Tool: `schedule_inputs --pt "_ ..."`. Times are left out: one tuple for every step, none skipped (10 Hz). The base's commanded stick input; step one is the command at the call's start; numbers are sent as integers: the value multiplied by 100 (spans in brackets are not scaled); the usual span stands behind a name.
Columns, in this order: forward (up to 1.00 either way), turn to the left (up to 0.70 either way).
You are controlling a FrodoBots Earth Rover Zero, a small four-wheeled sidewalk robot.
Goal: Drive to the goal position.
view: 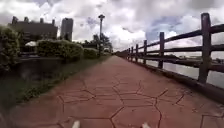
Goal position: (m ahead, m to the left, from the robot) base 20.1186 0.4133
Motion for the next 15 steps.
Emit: schedule_inputs --pt "70 0" --pt "70 0" --pt "70 0" --pt "70 0" --pt "70 0" --pt "70 -35" --pt "70 -35" --pt "70 -22" --pt "70 0" --pt "70 0" --pt "70 0" --pt "70 0" --pt "70 0" --pt "70 0" --pt "70 0"
